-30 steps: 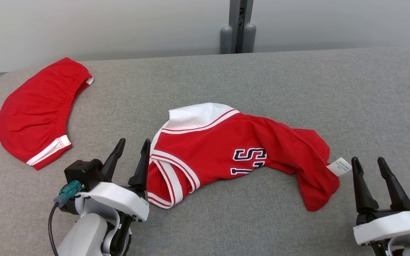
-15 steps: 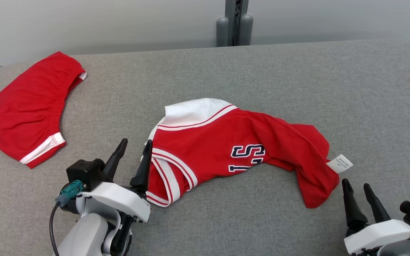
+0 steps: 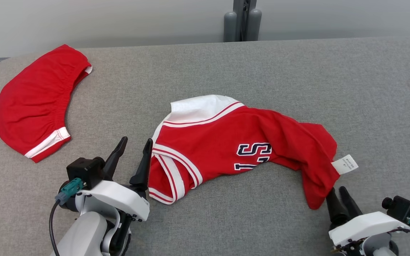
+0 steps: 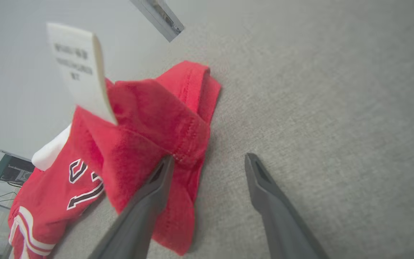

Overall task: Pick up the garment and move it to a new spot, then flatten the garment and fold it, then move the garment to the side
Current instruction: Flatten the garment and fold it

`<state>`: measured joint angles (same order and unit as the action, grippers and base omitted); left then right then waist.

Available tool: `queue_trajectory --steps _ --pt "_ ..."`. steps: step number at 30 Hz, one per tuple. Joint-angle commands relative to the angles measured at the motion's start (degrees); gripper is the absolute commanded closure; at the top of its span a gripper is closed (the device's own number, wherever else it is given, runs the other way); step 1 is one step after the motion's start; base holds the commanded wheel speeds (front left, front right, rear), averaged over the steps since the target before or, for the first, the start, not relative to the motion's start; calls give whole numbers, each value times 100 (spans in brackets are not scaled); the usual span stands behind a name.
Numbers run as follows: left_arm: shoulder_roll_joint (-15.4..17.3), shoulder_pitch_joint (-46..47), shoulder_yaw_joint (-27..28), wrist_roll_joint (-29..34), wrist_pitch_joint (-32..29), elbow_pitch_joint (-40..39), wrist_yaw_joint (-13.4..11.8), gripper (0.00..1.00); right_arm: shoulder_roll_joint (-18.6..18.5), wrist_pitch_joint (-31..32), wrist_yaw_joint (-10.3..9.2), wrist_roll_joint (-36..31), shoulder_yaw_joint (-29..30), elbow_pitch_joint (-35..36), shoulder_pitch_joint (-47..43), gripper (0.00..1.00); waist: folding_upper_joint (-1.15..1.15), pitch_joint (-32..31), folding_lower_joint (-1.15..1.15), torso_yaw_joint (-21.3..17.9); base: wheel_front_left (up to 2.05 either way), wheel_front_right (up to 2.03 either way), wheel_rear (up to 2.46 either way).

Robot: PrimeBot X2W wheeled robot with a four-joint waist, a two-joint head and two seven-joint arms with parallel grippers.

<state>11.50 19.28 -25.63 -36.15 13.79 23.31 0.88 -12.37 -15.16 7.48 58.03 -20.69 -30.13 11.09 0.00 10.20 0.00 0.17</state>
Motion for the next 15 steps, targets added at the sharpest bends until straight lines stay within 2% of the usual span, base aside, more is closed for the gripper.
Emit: queue_trajectory --steps 1,7,15 --pt "20 83 -4 -15 -5 9 -20 0 3 -6 3 224 -115 45 50 0 0 -9 0 15 0 0 0" --pt "0 79 -40 -31 0 -6 -40 0 -167 -6 3 1003 -389 444 120 0 0 -13 0 70 0 0 0" --pt "-14 112 -64 -54 18 -17 -45 0 -227 -6 4 1224 -577 888 196 0 0 -2 0 167 0 0 0"
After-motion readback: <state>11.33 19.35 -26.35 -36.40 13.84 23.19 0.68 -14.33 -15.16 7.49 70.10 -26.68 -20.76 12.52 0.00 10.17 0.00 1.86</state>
